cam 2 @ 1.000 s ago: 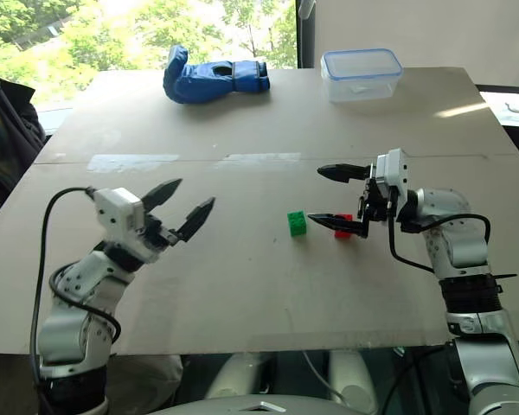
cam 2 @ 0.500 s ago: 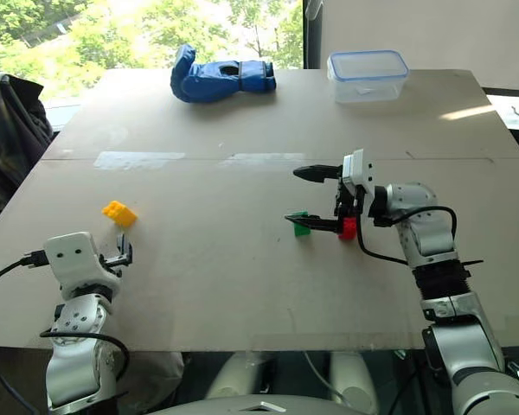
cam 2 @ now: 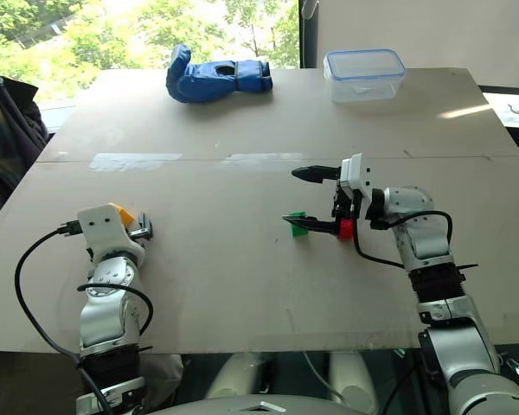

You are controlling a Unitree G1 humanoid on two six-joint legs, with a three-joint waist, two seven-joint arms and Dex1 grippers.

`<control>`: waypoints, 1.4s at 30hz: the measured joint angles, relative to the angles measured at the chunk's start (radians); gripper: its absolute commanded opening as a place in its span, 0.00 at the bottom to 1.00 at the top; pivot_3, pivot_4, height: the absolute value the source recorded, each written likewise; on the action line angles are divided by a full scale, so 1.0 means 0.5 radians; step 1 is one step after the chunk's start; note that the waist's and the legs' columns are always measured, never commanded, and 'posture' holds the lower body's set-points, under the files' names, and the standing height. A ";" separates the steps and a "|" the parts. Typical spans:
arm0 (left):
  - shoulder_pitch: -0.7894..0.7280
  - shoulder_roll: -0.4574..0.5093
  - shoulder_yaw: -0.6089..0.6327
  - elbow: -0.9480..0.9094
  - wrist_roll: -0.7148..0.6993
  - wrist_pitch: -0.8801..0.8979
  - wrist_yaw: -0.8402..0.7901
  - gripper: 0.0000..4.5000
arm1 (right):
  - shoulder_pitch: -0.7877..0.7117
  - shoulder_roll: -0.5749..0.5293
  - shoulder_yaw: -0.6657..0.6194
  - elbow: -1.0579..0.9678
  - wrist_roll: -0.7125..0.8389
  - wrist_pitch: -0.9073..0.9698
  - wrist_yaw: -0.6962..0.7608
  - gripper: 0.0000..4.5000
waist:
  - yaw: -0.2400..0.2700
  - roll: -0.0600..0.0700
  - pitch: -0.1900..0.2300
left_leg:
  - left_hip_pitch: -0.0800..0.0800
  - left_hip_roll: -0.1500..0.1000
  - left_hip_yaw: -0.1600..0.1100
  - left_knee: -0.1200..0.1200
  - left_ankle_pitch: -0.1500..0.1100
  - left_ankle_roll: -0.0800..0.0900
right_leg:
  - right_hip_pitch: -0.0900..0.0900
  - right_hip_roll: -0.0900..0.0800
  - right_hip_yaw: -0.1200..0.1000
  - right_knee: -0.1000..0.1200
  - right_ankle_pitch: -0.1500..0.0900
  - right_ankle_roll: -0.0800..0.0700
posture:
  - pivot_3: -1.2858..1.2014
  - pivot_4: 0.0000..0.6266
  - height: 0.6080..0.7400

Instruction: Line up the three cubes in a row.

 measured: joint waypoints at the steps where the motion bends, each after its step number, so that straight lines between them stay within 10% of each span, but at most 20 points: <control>1: -0.013 -0.006 0.002 0.010 -0.001 0.000 0.019 0.89 | 0.000 0.001 0.000 0.000 0.000 -0.001 -0.001 1.00 | 0.001 0.000 0.000 | 0.000 0.000 0.000 0.000 0.000 0.000 | 0.000 0.000 0.000 0.000 0.000 0.000 | 0.52 0.24 1.00; 8: -0.090 -0.044 0.020 0.068 -0.007 0.014 0.164 0.73 | 0.001 -0.002 -0.001 0.002 -0.001 -0.015 -0.001 1.00 | -0.002 0.000 0.000 | 0.000 0.000 0.000 0.000 0.000 0.000 | 0.000 0.000 0.000 0.001 0.000 0.000 | 0.52 0.24 1.00; 15: -0.111 -0.068 0.019 0.070 -0.010 0.051 0.277 0.02 | 0.001 -0.002 -0.001 0.003 -0.002 -0.020 -0.001 1.00 | -0.005 0.000 0.000 | 0.000 0.000 0.001 0.000 0.000 0.000 | 0.000 0.000 0.001 0.001 0.000 0.000 | 0.52 0.24 1.00; 28: -0.043 0.007 0.043 0.097 -0.108 -0.058 0.138 0.02 | 0.001 0.003 -0.001 0.003 -0.006 -0.021 -0.043 1.00 | -0.006 0.000 0.000 | 0.001 0.001 0.001 -0.001 0.000 -0.001 | -0.001 -0.002 0.002 0.000 0.000 0.000 | 0.52 0.24 1.00; 39: 0.077 0.194 0.023 0.096 -0.173 -0.186 -0.130 0.99 | 0.024 0.013 -0.001 0.001 -0.006 -0.048 -0.071 1.00 | 0.001 0.000 0.000 | -0.002 0.001 0.000 -0.001 0.000 0.000 | -0.003 -0.004 0.000 -0.001 0.000 0.000 | 0.52 0.24 1.00; 42: 0.057 0.259 0.008 0.133 -0.176 -0.189 -0.210 0.99 | 0.026 0.010 -0.001 0.000 -0.006 -0.048 -0.079 1.00 | -0.001 0.000 0.000 | -0.002 0.001 0.000 -0.001 0.000 -0.001 | -0.003 -0.003 0.000 0.000 0.000 0.000 | 0.52 0.24 1.00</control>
